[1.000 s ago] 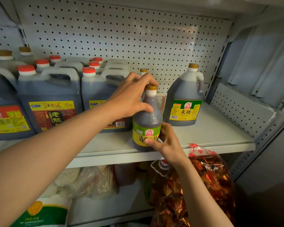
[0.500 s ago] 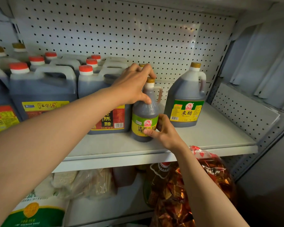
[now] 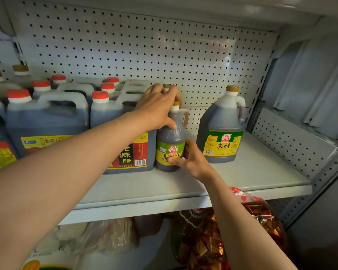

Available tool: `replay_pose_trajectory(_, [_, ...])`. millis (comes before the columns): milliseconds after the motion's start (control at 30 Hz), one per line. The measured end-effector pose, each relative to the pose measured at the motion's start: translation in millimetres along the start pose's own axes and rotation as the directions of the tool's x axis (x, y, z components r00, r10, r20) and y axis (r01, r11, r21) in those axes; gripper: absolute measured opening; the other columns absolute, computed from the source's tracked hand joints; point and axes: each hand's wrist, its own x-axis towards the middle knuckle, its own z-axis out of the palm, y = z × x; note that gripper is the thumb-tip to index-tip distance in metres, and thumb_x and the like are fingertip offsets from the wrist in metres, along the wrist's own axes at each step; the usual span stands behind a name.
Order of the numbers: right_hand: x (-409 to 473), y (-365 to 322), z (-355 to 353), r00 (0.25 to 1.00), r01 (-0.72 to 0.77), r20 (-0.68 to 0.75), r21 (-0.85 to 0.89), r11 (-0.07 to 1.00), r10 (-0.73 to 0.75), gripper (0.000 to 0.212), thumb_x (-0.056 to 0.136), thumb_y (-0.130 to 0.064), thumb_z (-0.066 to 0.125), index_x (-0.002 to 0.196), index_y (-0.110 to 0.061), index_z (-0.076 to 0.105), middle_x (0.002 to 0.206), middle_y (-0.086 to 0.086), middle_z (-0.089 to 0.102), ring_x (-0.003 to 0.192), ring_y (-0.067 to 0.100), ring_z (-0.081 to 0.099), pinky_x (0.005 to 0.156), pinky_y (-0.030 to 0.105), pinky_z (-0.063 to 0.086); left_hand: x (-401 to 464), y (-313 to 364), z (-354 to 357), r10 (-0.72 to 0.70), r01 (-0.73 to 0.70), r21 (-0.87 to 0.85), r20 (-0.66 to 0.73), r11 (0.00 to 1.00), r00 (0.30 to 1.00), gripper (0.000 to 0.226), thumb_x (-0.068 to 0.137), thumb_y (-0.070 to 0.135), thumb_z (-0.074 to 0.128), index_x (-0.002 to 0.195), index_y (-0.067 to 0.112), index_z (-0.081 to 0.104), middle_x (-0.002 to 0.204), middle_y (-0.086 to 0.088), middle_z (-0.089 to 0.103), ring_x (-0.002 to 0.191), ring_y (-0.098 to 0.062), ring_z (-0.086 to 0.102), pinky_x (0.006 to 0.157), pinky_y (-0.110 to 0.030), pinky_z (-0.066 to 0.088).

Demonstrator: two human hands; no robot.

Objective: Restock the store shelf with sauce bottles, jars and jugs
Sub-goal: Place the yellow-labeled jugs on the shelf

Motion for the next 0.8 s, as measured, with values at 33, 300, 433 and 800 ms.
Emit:
replay_pose_trajectory(33, [2, 0, 0, 1.000, 0.000, -0.005, -0.003, 1.000, 0.000, 0.094, 0.062, -0.046, 0.088, 0.137, -0.016, 0.039, 0.129, 0.001, 0.062, 0.118, 0.018, 0.062, 0.099, 0.045, 0.055, 1, 0, 1, -0.001, 0.001, 0.013, -0.004, 1.000, 1.000, 0.082, 0.059, 0.042, 0.090, 0.125, 0.028, 0.043, 0.124, -0.007, 0.046, 0.125, -0.026, 0.039, 0.100, -0.035, 0.035])
replay_pose_trajectory(300, [7, 3, 0, 1.000, 0.017, -0.007, 0.002, 1.000, -0.017, 0.090, 0.063, -0.042, 0.086, 0.136, -0.015, 0.040, 0.127, 0.000, 0.062, 0.116, 0.017, 0.063, 0.097, 0.041, 0.056, 5, -3, 7, 0.033, -0.033, 0.082, -0.010, 0.996, 0.999, 0.081, 0.061, 0.047, 0.087, 0.124, 0.025, 0.040, 0.121, -0.008, 0.050, 0.123, -0.025, 0.039, 0.103, -0.035, 0.031])
replay_pose_trajectory(433, [4, 7, 1, 0.999, 0.025, -0.033, 0.053, 0.998, -0.023, 0.097, 0.058, -0.053, 0.090, 0.134, -0.016, 0.043, 0.128, 0.001, 0.065, 0.117, 0.016, 0.064, 0.099, 0.042, 0.055, 4, -3, 5, 0.037, -0.036, 0.085, -0.001, 0.996, 0.999, 0.081, 0.063, 0.047, 0.087, 0.125, 0.024, 0.039, 0.122, -0.008, 0.051, 0.126, -0.026, 0.038, 0.109, -0.034, 0.024])
replay_pose_trajectory(800, [-27, -14, -55, 0.636, 0.250, -0.763, 0.059, 0.966, -0.118, 0.032, 0.083, -0.022, 0.081, 0.108, -0.012, 0.064, 0.092, 0.000, 0.070, 0.083, 0.009, 0.067, 0.073, 0.023, 0.053, 11, 4, 3, 0.044, -0.043, 0.006, -0.043, 0.999, 0.998, 0.086, 0.062, 0.064, 0.080, 0.131, 0.024, 0.047, 0.142, -0.003, 0.045, 0.137, -0.025, 0.028, 0.108, -0.038, 0.027])
